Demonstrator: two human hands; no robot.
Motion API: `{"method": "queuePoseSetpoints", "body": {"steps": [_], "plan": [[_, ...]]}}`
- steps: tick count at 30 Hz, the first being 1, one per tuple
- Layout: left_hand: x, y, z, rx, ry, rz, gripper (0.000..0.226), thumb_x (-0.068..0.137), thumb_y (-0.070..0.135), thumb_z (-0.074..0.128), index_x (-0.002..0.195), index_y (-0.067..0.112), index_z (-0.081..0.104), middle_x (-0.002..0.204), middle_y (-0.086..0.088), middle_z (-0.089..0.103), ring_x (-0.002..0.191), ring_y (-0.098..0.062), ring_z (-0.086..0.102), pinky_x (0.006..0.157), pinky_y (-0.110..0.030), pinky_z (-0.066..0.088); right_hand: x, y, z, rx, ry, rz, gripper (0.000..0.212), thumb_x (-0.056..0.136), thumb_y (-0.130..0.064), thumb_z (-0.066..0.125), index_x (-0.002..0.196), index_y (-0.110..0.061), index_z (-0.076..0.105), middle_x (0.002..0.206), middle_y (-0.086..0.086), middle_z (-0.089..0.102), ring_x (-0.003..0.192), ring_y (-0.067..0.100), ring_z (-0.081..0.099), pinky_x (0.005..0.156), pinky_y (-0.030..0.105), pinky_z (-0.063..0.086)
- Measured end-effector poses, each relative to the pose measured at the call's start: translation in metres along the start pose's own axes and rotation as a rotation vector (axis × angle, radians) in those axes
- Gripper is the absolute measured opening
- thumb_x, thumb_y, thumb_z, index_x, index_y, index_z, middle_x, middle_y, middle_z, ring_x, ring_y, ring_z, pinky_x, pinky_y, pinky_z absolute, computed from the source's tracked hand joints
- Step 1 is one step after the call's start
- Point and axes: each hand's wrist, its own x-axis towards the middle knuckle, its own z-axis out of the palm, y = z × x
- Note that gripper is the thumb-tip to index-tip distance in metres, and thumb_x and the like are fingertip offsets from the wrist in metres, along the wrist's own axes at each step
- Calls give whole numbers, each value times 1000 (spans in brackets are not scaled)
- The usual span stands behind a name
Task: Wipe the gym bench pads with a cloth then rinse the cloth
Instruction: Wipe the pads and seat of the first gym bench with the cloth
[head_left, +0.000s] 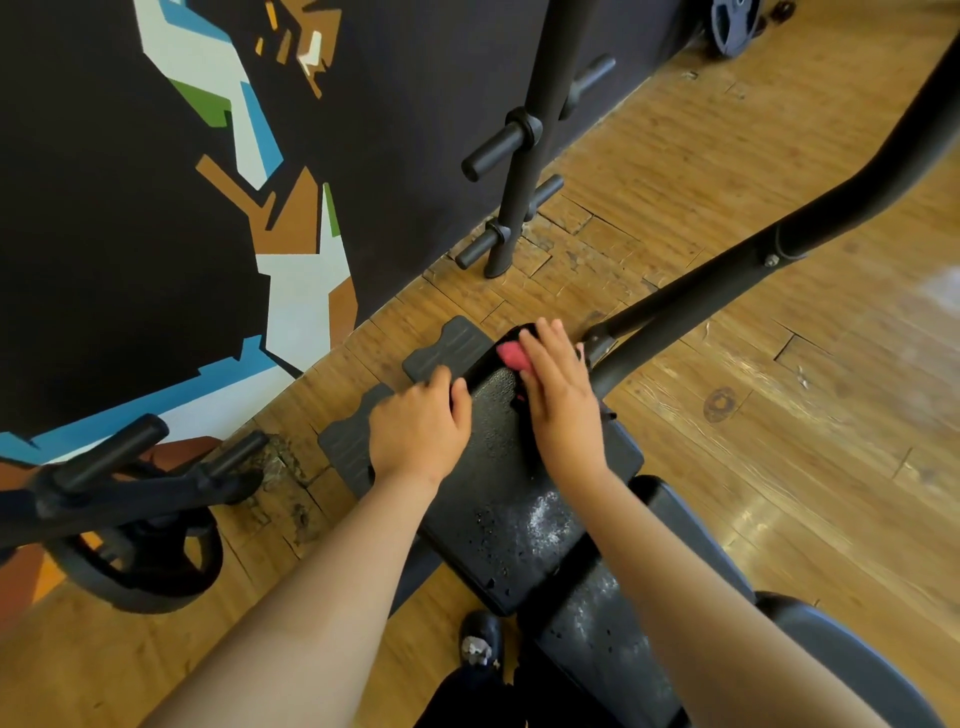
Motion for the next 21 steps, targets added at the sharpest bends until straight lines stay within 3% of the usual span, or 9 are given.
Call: {"method": "queuePoseSetpoints", "body": {"steps": [5, 11, 17, 21], "plan": [[1, 1, 1, -6, -6, 1, 37, 103, 33, 28, 92, 14, 58, 59, 1, 51, 48, -22, 53, 45, -25, 40, -6, 17, -6, -60, -44, -88, 44, 100, -26, 39, 141, -14, 45, 152, 6, 36, 145, 17, 19, 120, 36, 9], [1, -1, 2, -13, -10, 5, 36, 103, 33, 30, 91, 14, 57, 59, 0, 52, 48, -20, 53, 45, -24, 38, -1, 19, -9, 30, 20, 52, 42, 99, -16, 46, 142, -14, 45, 152, 6, 36, 145, 19, 23, 118, 46, 22], [1, -1, 1, -8, -24, -2, 37, 103, 35, 29, 93, 15, 58, 61, 0, 55, 50, -19, 54, 47, -27, 46, -34, 23, -12, -43, -70, -48, 51, 93, -7, 53, 143, -14, 43, 153, 7, 33, 145, 22, 20, 119, 45, 16], [1, -1, 2, -10, -20, 2, 37, 103, 34, 29, 90, 14, 57, 61, -1, 56, 49, -19, 54, 46, -27, 45, -7, 32, -21, -12, -34, 77, 44, 100, -15, 45, 144, -15, 43, 154, 6, 33, 145, 18, 20, 116, 50, 26]]}}
